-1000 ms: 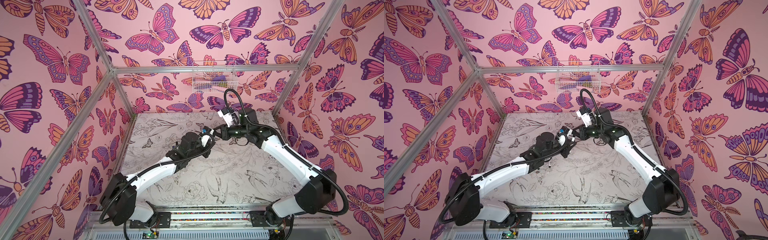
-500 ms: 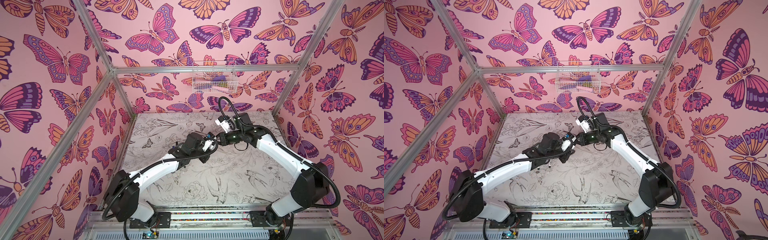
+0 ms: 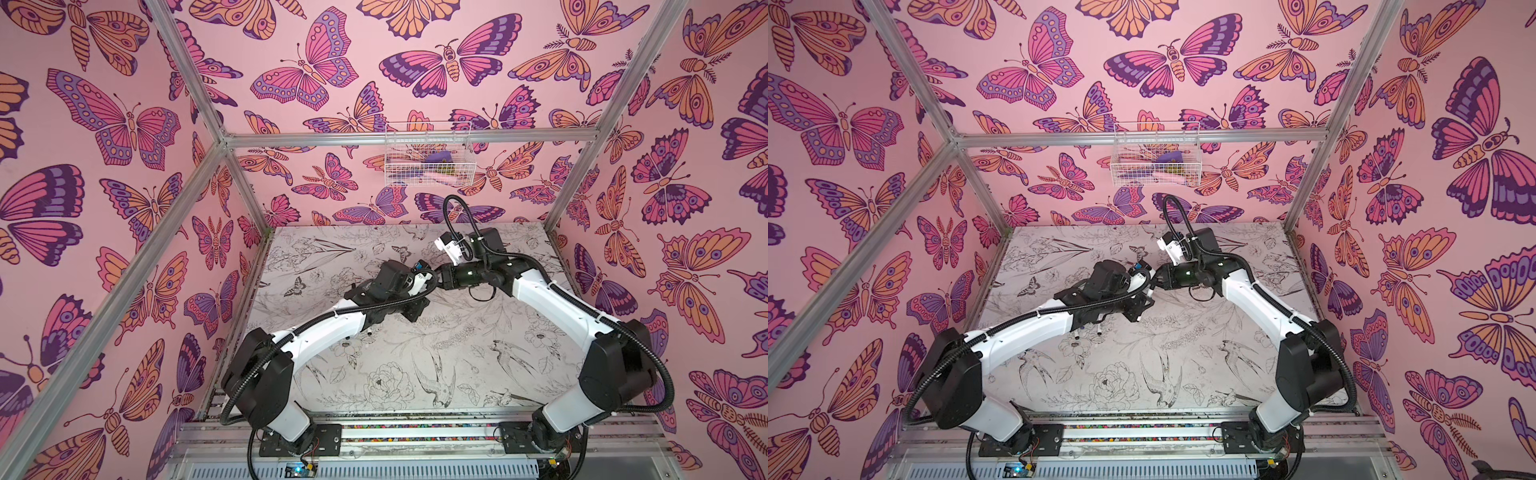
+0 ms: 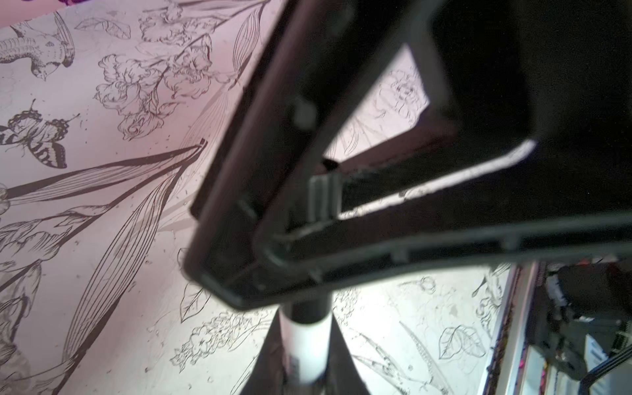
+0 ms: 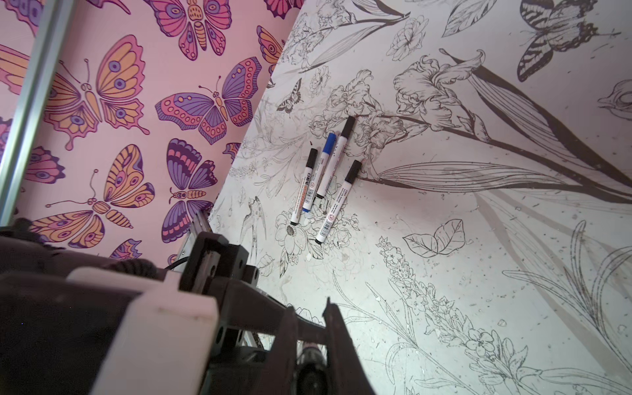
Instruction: Insert the pens into the pen caps
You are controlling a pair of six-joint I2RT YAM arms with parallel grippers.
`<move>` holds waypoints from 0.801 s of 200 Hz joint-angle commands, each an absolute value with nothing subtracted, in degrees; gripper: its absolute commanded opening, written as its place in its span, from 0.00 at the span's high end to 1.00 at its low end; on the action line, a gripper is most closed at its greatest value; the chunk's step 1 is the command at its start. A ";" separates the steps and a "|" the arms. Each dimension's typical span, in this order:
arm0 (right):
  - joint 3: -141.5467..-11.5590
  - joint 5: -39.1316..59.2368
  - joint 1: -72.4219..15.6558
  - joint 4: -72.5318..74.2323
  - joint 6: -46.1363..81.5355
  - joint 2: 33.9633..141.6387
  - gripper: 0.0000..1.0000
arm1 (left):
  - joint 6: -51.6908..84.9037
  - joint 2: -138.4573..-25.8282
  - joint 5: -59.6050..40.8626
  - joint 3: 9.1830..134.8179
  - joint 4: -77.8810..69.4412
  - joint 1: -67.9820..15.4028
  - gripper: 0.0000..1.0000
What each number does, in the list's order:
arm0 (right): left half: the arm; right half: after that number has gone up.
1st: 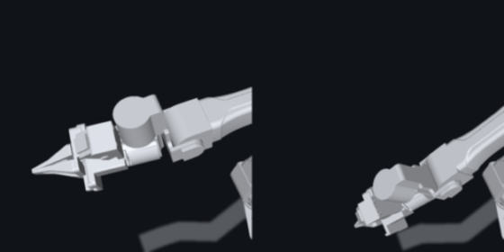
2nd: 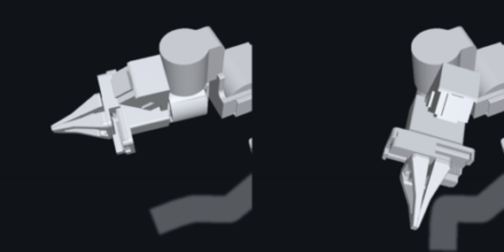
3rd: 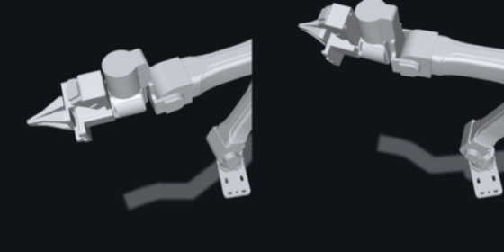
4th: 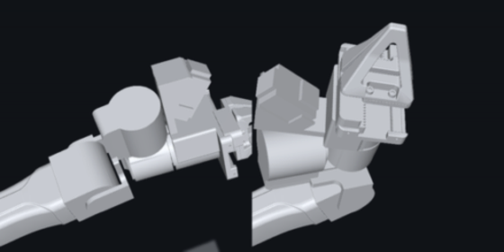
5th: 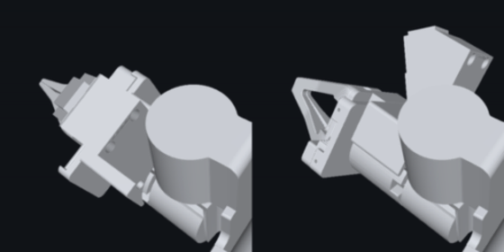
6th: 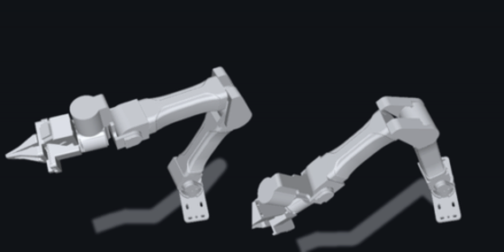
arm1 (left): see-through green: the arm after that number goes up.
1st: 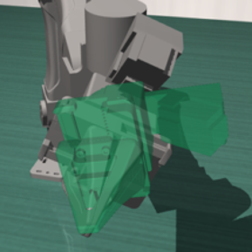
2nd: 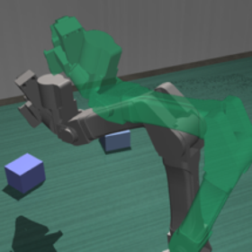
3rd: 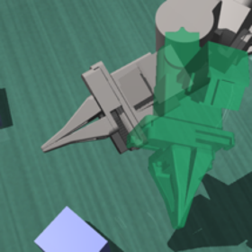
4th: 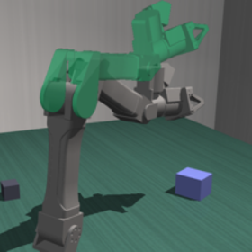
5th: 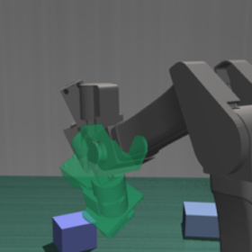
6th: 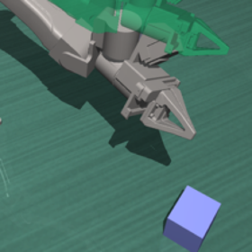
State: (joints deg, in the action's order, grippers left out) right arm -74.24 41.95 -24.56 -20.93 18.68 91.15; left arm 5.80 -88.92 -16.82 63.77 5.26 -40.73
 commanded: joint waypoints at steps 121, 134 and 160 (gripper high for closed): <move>-68.81 50.39 -22.56 -10.77 37.20 87.02 0.32 | 21.39 -86.79 -21.10 34.65 -47.17 -39.75 1.00; -68.60 50.11 -20.80 -7.40 39.91 86.04 0.26 | 22.54 -89.16 -20.26 33.96 -47.99 -39.44 1.00; -68.39 48.82 -18.32 -8.19 39.34 84.08 0.26 | 26.32 -91.76 -16.66 32.83 -47.92 -38.23 1.00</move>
